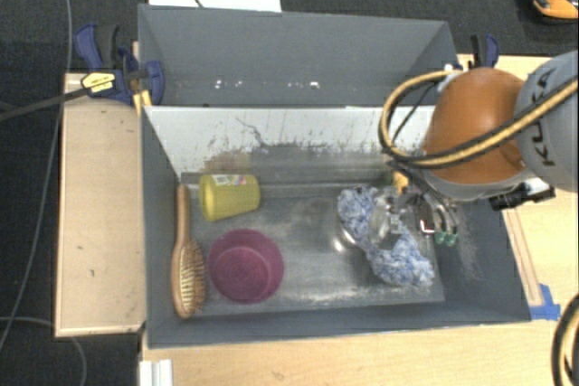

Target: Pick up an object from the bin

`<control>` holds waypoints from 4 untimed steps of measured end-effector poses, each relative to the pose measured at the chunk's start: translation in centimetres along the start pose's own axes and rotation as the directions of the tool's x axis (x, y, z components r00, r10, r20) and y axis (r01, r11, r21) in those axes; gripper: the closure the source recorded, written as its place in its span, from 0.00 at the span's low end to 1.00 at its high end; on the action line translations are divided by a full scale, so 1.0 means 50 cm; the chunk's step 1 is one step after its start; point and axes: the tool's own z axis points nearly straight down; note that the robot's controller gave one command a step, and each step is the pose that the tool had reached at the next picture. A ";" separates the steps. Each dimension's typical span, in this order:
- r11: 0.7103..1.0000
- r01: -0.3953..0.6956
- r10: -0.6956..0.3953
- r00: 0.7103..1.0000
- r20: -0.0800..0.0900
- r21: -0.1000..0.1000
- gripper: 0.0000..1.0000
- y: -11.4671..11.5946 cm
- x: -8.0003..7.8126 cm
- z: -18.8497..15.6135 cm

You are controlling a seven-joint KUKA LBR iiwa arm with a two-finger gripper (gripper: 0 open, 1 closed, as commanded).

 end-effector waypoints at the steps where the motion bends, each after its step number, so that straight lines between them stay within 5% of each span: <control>1: 0.998 0.065 -0.065 0.998 -0.001 0.003 1.00 -0.059 0.043 -0.201; 2: 0.899 -0.439 0.439 0.899 -0.007 0.004 1.00 -0.114 -0.045 -0.007; 3: 0.997 -0.073 0.073 0.997 0.000 0.003 1.00 -0.077 0.025 -0.018; 4: 0.878 -0.478 0.478 0.878 -0.005 0.005 0.00 -0.134 -0.040 0.018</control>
Offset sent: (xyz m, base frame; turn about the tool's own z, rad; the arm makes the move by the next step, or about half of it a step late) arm 0.0248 -0.0650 -0.0153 0.4798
